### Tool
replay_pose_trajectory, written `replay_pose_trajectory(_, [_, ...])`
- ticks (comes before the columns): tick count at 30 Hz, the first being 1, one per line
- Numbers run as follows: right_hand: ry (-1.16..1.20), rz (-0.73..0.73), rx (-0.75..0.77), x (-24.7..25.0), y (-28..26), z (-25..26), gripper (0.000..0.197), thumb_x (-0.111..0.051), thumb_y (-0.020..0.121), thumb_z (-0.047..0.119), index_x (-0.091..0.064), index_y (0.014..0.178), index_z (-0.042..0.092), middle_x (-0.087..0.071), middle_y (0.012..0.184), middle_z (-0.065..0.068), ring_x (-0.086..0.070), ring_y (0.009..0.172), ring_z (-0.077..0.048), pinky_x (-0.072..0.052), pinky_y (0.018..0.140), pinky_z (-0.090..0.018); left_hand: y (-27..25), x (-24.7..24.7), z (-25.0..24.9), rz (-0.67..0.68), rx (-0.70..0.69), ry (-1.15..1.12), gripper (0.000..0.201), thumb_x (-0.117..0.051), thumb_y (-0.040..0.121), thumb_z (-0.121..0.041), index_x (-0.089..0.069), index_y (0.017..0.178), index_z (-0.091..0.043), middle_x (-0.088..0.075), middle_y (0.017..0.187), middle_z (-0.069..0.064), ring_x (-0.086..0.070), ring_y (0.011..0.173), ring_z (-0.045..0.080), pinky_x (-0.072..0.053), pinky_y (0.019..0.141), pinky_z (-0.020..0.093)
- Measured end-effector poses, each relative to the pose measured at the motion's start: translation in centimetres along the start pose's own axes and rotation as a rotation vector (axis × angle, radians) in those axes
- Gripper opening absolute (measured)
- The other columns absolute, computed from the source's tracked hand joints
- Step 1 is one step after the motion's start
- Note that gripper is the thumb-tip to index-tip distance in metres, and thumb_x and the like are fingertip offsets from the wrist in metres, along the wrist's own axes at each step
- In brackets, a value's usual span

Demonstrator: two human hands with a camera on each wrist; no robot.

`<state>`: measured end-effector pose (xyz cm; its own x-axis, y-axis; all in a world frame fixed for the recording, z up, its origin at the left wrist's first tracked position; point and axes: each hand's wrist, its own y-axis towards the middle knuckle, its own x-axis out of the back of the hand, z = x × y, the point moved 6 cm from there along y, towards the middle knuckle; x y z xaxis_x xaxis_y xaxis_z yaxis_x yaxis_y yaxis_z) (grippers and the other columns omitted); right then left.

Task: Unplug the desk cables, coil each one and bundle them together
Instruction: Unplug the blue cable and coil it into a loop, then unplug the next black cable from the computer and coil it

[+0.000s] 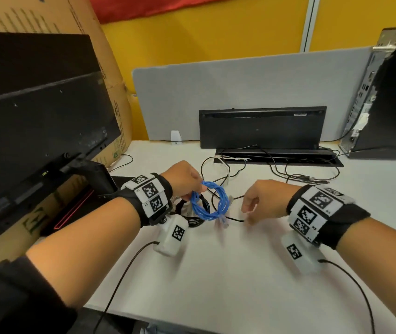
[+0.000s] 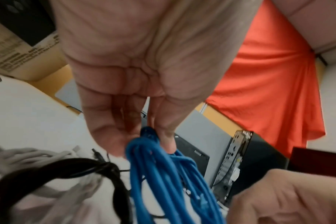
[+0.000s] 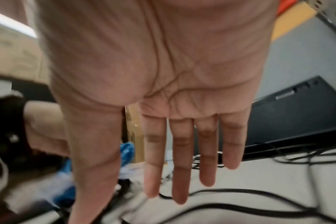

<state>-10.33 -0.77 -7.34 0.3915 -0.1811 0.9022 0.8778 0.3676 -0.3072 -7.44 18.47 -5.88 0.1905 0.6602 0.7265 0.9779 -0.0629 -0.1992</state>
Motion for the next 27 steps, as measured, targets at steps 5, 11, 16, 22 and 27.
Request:
replay_pose_trajectory(5, [-0.135, 0.028, -0.062, -0.9, 0.4, -2.5, 0.021, -0.079, 0.077, 0.032, -0.076, 0.098, 0.031, -0.056, 0.081, 0.021, -0.057, 0.089, -0.009, -0.047, 0.079, -0.022, 0.5, -1.7, 1.1, 0.020, 0.043, 0.095, 0.021, -0.074, 0.084, -0.015, -0.071, 0.103, -0.005, -0.072, 0.090, 0.014, -0.071, 0.077, 0.028, -0.061, 0.076, 0.038])
replay_pose_trajectory(11, [-0.187, -0.077, -0.047, 0.9, 1.1, -5.9, 0.017, -0.062, 0.089, 0.017, -0.073, 0.087, 0.030, -0.056, 0.081, 0.016, -0.056, 0.083, -0.011, -0.044, 0.071, -0.022, 1.3, -2.3, 1.2, -0.040, 0.052, 0.135, 0.017, -0.078, 0.081, -0.017, -0.074, 0.095, -0.007, -0.074, 0.085, 0.012, -0.073, 0.080, 0.029, -0.061, 0.074, 0.039])
replay_pose_trajectory(16, [0.150, -0.411, -0.032, 6.4, 1.1, -8.9, 0.022, -0.064, 0.090, 0.026, -0.063, 0.070, 0.033, -0.060, 0.079, 0.014, -0.055, 0.070, -0.007, -0.037, 0.058, -0.019, 2.2, -2.5, 0.5, -0.099, 0.027, 0.278, 0.019, -0.078, 0.081, -0.023, -0.074, 0.095, -0.010, -0.070, 0.083, 0.005, -0.064, 0.067, 0.018, -0.058, 0.071, 0.030])
replay_pose_trajectory(22, [0.311, -0.769, 0.014, 13.0, -1.4, -10.0, 0.020, -0.064, 0.088, 0.028, -0.068, 0.069, 0.030, -0.057, 0.062, 0.021, -0.051, 0.059, 0.001, -0.033, 0.055, -0.014, 2.8, -2.5, -0.6, -0.097, 0.034, 0.500, 0.029, -0.073, 0.083, -0.033, -0.070, 0.103, -0.012, -0.070, 0.103, 0.004, -0.065, 0.091, 0.020, -0.054, 0.079, 0.031])
replay_pose_trajectory(27, [0.279, -0.759, 0.110, 14.8, -3.4, -8.3, 0.010, -0.065, 0.088, 0.037, -0.074, 0.083, 0.036, -0.053, 0.048, 0.031, -0.050, 0.051, 0.005, -0.032, 0.045, -0.007, 1.4, -0.9, -9.5, -0.385, -0.449, 0.106, 0.046, -0.059, 0.091, -0.044, -0.057, 0.128, -0.018, -0.060, 0.122, -0.001, -0.057, 0.111, 0.014, -0.045, 0.091, 0.027])
